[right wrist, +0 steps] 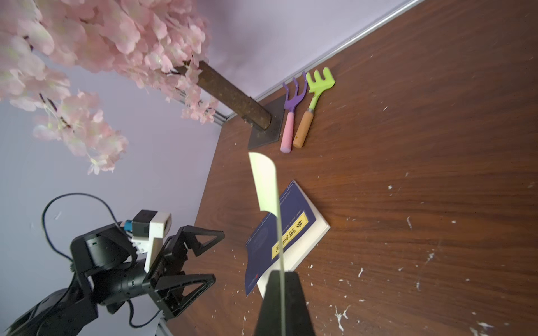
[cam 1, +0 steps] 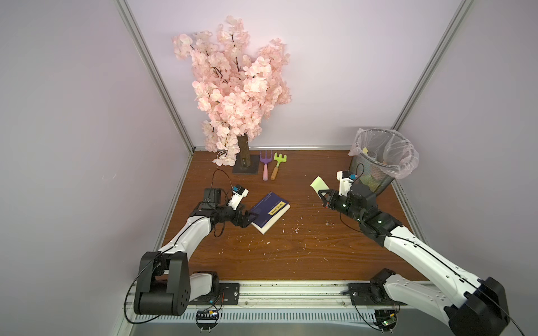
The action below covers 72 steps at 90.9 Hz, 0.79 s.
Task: Peel off the used sticky note
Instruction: Close the book at the center of the board, then place the note in the trash bin, then adjust the book at the center of the board.
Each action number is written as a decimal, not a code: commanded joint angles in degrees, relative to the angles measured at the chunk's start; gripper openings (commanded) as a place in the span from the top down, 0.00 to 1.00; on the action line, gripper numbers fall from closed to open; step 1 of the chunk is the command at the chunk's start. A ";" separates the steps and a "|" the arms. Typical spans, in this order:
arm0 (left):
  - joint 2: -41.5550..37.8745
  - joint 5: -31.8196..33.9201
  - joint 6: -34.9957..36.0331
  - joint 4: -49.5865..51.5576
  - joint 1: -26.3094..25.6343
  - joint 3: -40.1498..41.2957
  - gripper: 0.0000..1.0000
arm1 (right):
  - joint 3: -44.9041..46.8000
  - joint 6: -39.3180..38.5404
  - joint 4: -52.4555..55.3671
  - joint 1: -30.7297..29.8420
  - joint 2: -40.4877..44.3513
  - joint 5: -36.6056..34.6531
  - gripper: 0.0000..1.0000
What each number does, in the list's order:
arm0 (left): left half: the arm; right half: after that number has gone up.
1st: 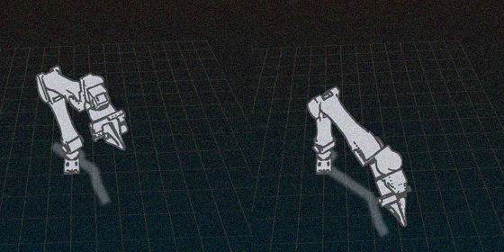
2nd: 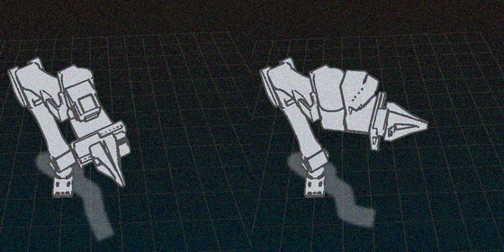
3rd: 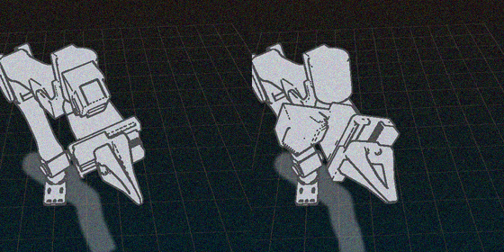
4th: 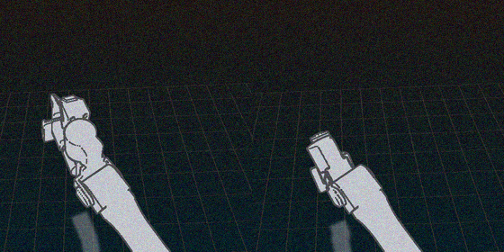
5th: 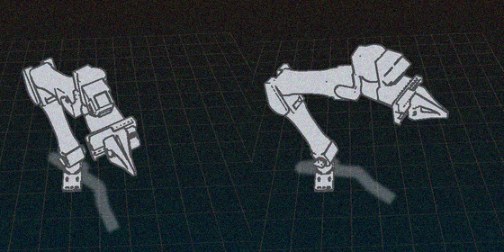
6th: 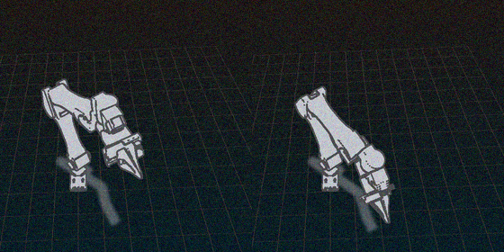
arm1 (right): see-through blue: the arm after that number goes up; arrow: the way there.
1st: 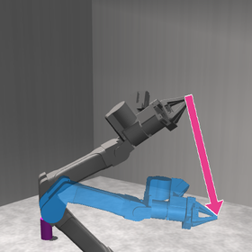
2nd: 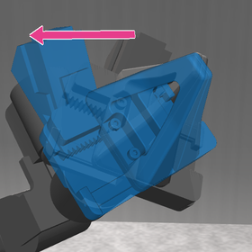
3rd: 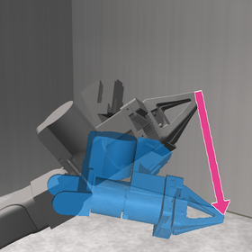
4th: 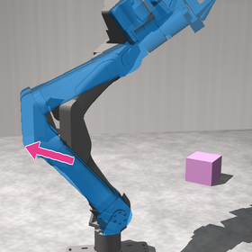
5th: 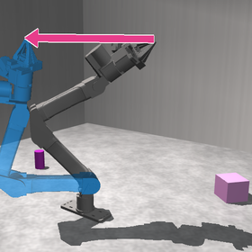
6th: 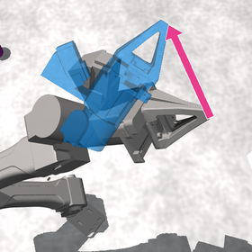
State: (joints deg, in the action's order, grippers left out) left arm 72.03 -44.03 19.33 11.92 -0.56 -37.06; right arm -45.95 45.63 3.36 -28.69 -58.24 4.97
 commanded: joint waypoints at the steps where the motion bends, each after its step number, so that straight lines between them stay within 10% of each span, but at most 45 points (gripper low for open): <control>1: -0.17 10.01 1.09 -1.03 0.53 -1.28 0.44 | -6.11 -5.34 7.92 2.12 1.86 -3.01 1.00; 8: 0.99 17.00 -0.63 -4.38 0.45 -1.15 0.77 | -10.36 -7.05 11.04 4.69 1.30 -3.31 1.00; 16: 3.26 24.22 -1.39 -6.60 -0.46 -1.40 0.90 | -15.57 -8.79 14.68 8.30 -0.26 -3.50 1.00; 32: 10.40 36.09 -0.46 -7.21 -6.33 -1.77 0.93 | -27.02 -11.31 18.92 20.77 -6.16 -2.13 1.00; 72: 15.24 34.49 2.59 -4.15 -13.47 0.43 0.83 | -43.97 -13.75 20.19 38.64 -24.63 -4.48 1.00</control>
State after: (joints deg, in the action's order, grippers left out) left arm 86.76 -7.42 19.88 4.86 -11.92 -37.82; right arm -84.86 34.17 22.33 7.97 -78.85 2.46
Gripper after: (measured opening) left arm 0.160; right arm 0.046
